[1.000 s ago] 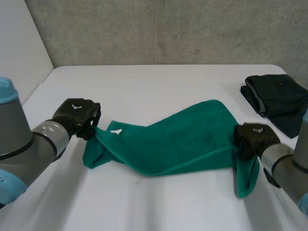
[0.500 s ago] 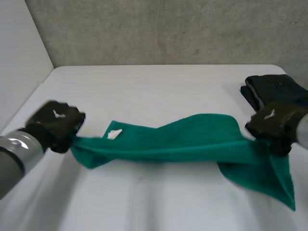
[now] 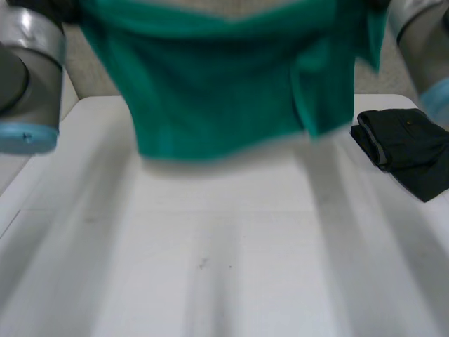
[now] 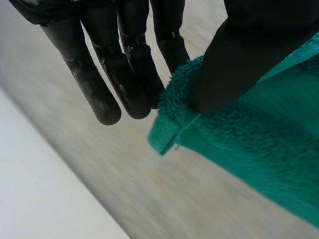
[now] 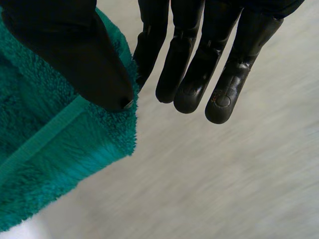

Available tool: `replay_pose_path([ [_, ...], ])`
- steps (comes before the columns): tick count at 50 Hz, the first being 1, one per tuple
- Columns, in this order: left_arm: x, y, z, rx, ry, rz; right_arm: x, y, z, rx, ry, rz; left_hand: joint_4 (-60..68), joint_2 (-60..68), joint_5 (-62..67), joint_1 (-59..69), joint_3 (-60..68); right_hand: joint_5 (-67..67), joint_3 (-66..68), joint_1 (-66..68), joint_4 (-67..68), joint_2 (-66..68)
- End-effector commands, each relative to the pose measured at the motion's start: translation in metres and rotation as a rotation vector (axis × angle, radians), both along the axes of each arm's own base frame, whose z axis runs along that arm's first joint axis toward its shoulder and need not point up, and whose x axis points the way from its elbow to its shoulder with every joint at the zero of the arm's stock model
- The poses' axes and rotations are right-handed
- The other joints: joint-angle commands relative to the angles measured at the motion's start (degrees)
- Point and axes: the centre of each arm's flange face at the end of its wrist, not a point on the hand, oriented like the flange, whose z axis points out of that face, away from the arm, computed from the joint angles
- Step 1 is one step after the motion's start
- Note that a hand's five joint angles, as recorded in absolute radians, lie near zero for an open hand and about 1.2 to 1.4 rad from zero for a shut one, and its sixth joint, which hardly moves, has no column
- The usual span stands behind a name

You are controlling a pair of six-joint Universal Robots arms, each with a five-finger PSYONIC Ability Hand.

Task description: Fold the laundry.

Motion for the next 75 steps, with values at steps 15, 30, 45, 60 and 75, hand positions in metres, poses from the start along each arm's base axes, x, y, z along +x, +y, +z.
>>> replay_pose_path([
  [15, -0.002, 0.007, -0.154, 0.399, -0.124, -0.005, 0.024, 0.003, -0.175, 0.467, 0.316, 0.153, 11.08, 11.35, 14.17, 15.13, 11.65, 13.46, 12.31, 24.83, 11.98, 12.8],
  [30, 0.018, 0.036, -0.213, 0.619, -0.193, 0.014, 0.02, 0.033, -0.242, 0.636, 0.482, 0.189, 11.08, 11.35, 14.17, 15.13, 11.65, 4.69, 3.54, 16.07, 3.22, 4.04],
  [45, 0.021, 0.045, -0.188, 0.573, -0.167, -0.013, -0.045, 0.037, -0.226, 0.932, -0.387, 0.034, 11.08, 11.35, 14.17, 15.13, 11.65, -44.85, -46.0, -33.48, -46.33, -45.51],
  [60, 0.025, 0.045, -0.185, 0.577, -0.12, -0.016, -0.089, 0.028, -0.258, 1.03, -0.308, 0.001, 11.08, 11.35, 14.17, 15.13, 11.65, -41.83, -42.98, -30.46, -43.31, -42.49],
  [75, 0.026, 0.042, -0.183, 0.572, -0.116, -0.012, -0.08, 0.013, -0.287, 1.024, -0.211, 0.074, 11.08, 11.35, 14.17, 15.13, 11.65, -31.9, -33.05, -20.53, -33.38, -32.56],
])
